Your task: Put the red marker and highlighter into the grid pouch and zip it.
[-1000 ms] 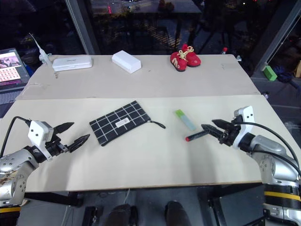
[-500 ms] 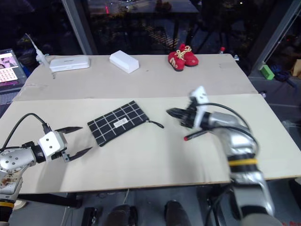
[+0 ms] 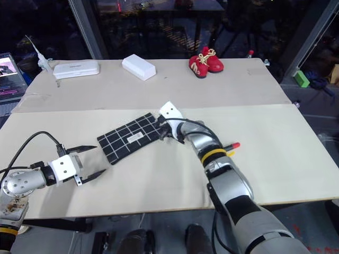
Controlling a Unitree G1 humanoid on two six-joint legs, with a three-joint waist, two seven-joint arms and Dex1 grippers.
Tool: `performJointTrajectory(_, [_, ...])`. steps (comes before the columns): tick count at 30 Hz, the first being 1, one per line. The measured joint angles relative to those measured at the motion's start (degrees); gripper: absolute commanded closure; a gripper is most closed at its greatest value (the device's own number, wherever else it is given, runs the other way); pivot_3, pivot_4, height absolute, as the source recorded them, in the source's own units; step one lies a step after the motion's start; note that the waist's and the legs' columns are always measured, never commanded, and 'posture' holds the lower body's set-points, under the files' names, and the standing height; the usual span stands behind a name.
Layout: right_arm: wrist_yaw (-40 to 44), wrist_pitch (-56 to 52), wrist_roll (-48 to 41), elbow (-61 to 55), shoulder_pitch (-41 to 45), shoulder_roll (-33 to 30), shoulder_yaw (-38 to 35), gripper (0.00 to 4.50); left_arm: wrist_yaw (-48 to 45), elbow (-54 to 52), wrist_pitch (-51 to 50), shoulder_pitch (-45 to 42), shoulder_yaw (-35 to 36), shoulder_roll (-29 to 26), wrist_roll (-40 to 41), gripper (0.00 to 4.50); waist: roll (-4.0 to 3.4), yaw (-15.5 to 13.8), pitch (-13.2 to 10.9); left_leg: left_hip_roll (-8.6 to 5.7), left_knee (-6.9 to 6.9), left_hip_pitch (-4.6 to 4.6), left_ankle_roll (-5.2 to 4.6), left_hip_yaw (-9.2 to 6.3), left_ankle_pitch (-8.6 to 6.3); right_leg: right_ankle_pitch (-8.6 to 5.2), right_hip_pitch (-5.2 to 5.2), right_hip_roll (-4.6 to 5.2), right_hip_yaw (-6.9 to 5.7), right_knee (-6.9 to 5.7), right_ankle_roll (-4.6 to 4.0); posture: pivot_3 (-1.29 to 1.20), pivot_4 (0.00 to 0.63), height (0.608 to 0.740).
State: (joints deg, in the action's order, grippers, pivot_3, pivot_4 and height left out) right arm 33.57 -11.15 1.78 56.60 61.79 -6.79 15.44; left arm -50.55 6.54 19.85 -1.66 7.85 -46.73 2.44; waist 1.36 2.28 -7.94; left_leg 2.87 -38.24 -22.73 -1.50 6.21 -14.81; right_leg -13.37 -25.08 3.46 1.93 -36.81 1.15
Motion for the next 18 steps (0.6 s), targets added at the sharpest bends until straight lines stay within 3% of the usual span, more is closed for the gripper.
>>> performJointTrajectory(11, [-1.1, 4.4, 4.8, 4.5, 0.1, 1.4, -0.2, 4.45, 0.4, 2.9, 1.2, -0.7, 0.0, 0.1, 1.0, 0.00, 0.00, 0.5, 0.0, 0.09, 0.03, 0.37, 0.03, 0.24, 0.01, 0.04, 0.03, 0.02, 0.04, 0.00, -0.08, 0.00, 0.150, 0.740])
performJointTrajectory(18, [-0.2, 4.8, 1.4, 5.5, 4.9, -0.4, -6.9, 4.45, -2.0, 9.8, 3.1, -2.5, 0.1, 0.0, 3.2, 0.00, -0.02, 0.5, 0.0, 0.10, 0.08, 0.29, 0.05, 0.28, 0.02, 0.07, -0.04, 0.02, -0.01, -0.17, -0.13, 0.00, 0.150, 0.740])
